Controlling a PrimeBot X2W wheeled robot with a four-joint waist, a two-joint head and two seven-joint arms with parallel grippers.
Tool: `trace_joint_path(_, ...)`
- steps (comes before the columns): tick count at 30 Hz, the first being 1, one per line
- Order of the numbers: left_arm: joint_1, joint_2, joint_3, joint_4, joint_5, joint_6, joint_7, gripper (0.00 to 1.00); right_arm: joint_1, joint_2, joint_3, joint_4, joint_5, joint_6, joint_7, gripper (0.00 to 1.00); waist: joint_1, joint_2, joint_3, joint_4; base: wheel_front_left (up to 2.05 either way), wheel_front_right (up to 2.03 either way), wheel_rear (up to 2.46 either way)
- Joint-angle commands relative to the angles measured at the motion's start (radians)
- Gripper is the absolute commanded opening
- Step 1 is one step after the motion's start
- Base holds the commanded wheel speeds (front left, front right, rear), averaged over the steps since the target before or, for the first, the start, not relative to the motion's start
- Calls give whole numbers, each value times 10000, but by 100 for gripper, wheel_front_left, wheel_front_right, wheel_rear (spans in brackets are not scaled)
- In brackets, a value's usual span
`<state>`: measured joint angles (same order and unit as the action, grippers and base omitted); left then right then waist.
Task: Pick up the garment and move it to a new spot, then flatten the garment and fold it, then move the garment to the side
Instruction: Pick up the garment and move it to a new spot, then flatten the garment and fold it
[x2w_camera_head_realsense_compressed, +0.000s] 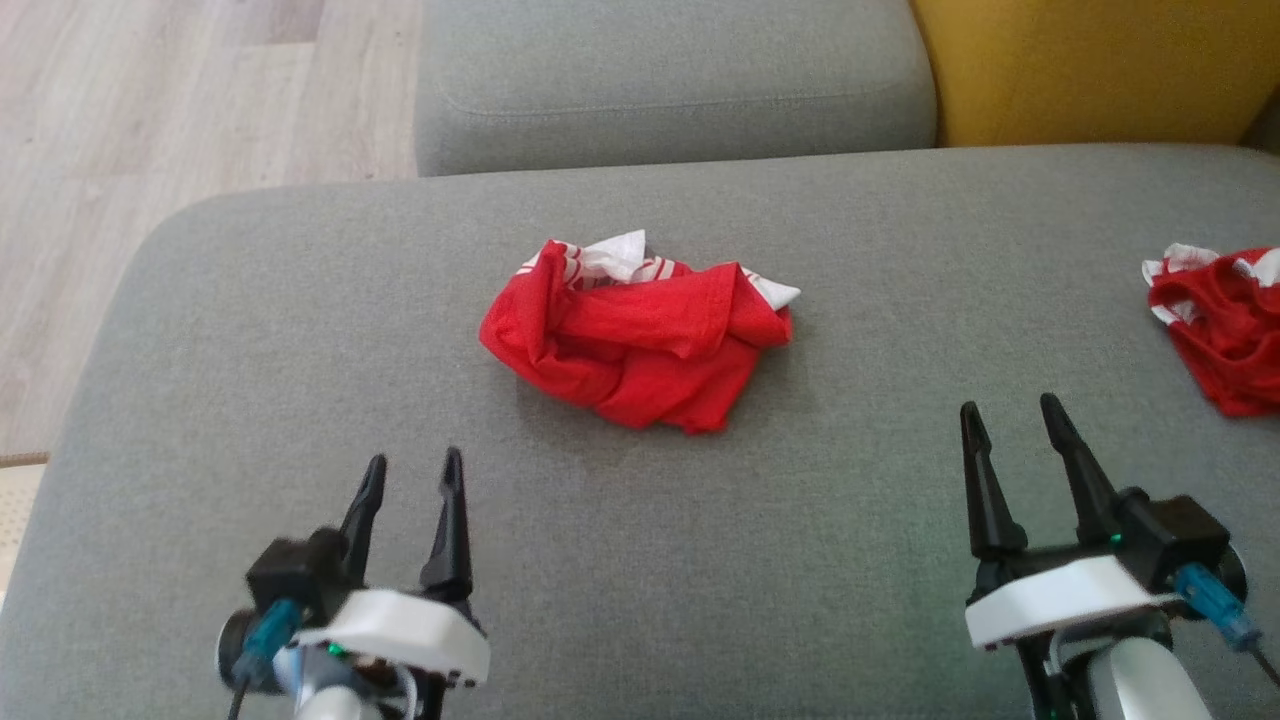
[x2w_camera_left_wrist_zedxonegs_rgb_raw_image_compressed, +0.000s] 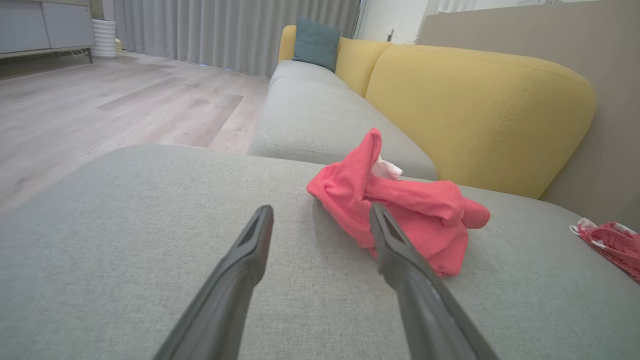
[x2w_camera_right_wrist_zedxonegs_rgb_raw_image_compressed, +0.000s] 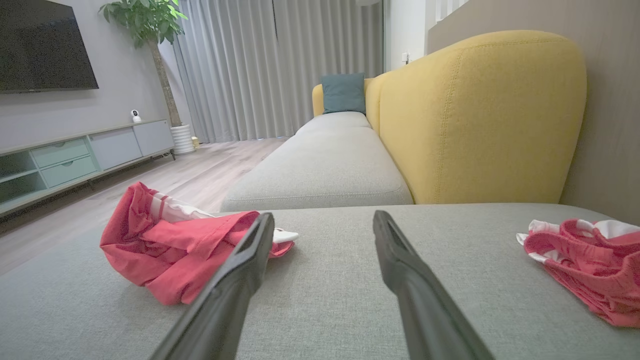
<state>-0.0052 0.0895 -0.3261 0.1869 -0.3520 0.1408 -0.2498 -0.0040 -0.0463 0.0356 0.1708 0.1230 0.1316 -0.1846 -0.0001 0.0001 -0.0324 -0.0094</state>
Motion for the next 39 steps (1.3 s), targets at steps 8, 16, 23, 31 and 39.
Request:
trace_joint_path(8,434,-28,737,-941,289,175,-120,100,133,-39,378,-256,189,-9,-120,100,1,-1,-104,125,0,0,0)
trace_joint_path(16,692,-149,934,-1150,389,191,-120,100,134,-39,434,-169,269,-9,-164,100,1,-1,-52,115,0,0,0)
trace_joint_path(23,712,-217,1011,-1127,469,137,-120,100,105,-39,437,-95,276,-9,-173,100,1,-1,-48,99,0,0,0)
trace_joint_path(31,745,-278,1047,-1122,545,67,-120,100,85,-39,355,-46,239,-9,-181,100,1,-1,-15,179,0,0,0)
trace_joint_path(39,694,-318,995,-1070,591,33,-120,100,-281,-39,450,84,147,-9,-75,100,1,-1,183,560,0,0,0)
